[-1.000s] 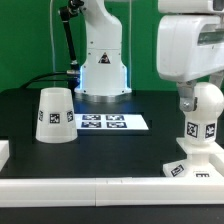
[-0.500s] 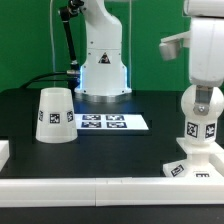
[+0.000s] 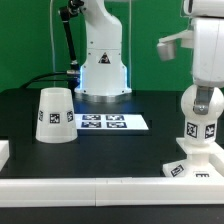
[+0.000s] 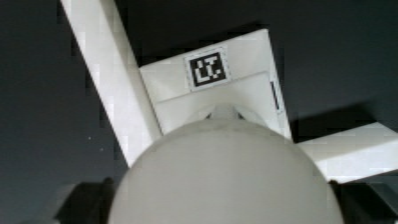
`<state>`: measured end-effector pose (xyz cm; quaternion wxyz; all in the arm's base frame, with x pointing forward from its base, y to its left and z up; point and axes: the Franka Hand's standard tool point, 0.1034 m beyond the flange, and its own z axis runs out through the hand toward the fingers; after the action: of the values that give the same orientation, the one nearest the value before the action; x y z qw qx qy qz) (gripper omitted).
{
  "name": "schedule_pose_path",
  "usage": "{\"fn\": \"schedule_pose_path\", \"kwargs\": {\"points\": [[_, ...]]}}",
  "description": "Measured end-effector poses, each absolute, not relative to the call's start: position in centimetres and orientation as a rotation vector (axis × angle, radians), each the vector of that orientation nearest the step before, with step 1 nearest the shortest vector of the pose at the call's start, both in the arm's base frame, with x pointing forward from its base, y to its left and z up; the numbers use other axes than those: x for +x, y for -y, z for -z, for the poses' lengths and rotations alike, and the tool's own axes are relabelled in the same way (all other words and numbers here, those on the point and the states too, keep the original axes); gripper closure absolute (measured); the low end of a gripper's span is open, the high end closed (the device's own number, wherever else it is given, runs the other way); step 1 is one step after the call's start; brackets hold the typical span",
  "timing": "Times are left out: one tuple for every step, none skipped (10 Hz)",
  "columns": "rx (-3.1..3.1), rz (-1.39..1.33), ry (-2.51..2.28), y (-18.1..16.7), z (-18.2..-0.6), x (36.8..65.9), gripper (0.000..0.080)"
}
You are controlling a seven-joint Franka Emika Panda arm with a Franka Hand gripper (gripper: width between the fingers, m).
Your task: Assemble lamp
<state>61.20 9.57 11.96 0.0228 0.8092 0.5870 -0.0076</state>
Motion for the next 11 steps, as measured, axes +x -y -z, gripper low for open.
{"fn": "schedule_pose_path", "kwargs": {"points": [[2.508, 0.023, -1.815, -9.53, -11.96, 61.21, 0.0223], [2.559, 0.017, -1.748, -9.62, -11.96, 61.19, 0.0223], [2.711, 0.005, -1.505, -9.67, -11.92, 61.06, 0.0223], [2.790, 0.001, -1.353, -9.68, -11.90, 61.05, 0.0223], [2.854, -0.004, -1.212, -9.77, -11.89, 61.04, 0.0222], [2.923, -0.005, -1.035, -9.80, -11.87, 61.00, 0.0222], [2.989, -0.007, -0.832, -9.86, -11.85, 60.99, 0.0222], [3.027, 0.001, -0.680, -9.89, -11.90, 61.07, 0.0222], [3.055, 0.013, -0.542, -9.93, -11.97, 61.07, 0.0220], [3.059, 0.011, -0.489, -9.97, -12.02, 61.10, 0.0220], [3.068, 0.009, -0.425, -10.07, -12.03, 61.08, 0.0220]]}}
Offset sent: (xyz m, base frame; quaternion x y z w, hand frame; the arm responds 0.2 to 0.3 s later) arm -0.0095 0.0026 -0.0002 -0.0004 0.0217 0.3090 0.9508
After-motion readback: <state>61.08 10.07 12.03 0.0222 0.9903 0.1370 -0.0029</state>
